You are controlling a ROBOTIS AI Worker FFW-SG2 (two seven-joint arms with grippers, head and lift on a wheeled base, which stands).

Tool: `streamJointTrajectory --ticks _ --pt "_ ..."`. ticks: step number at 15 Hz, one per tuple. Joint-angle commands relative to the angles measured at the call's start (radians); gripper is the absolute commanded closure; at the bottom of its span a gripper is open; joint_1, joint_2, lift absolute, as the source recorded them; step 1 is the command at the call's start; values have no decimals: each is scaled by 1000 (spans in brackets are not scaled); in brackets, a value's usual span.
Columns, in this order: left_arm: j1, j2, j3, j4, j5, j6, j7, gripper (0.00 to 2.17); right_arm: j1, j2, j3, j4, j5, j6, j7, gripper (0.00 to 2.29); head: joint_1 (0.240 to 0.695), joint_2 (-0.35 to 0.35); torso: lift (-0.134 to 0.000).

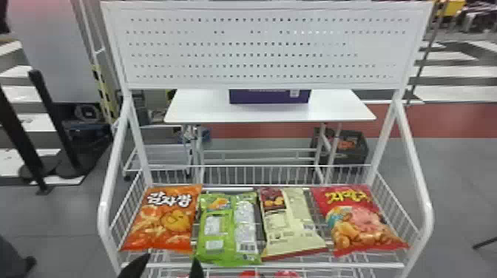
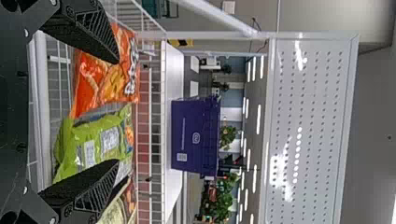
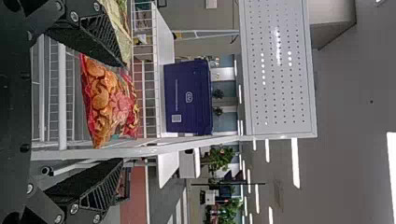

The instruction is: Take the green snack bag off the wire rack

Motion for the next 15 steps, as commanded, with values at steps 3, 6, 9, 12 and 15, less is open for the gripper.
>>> streamJointTrajectory --ticks 3,6,9,12,15 --pt "-238 -48 -147 127 -14 193 -3 147 0 3 3 1 5 0 0 171 499 0 0" --pt "-336 -95 -187 219 -10 269 -6 147 -2 3 3 3 5 -3 0 171 499 0 0" --pt "-419 -134 -208 324 -13 288 -9 147 0 0 3 3 4 -3 0 171 499 0 0" --pt "-453 -135 -213 365 -7 309 -9 147 1 -1 2 3 2 -3 0 171 499 0 0" --pt "-453 -135 -204 365 -8 322 -9 151 1 -4 3 3 2 -3 0 171 499 0 0"
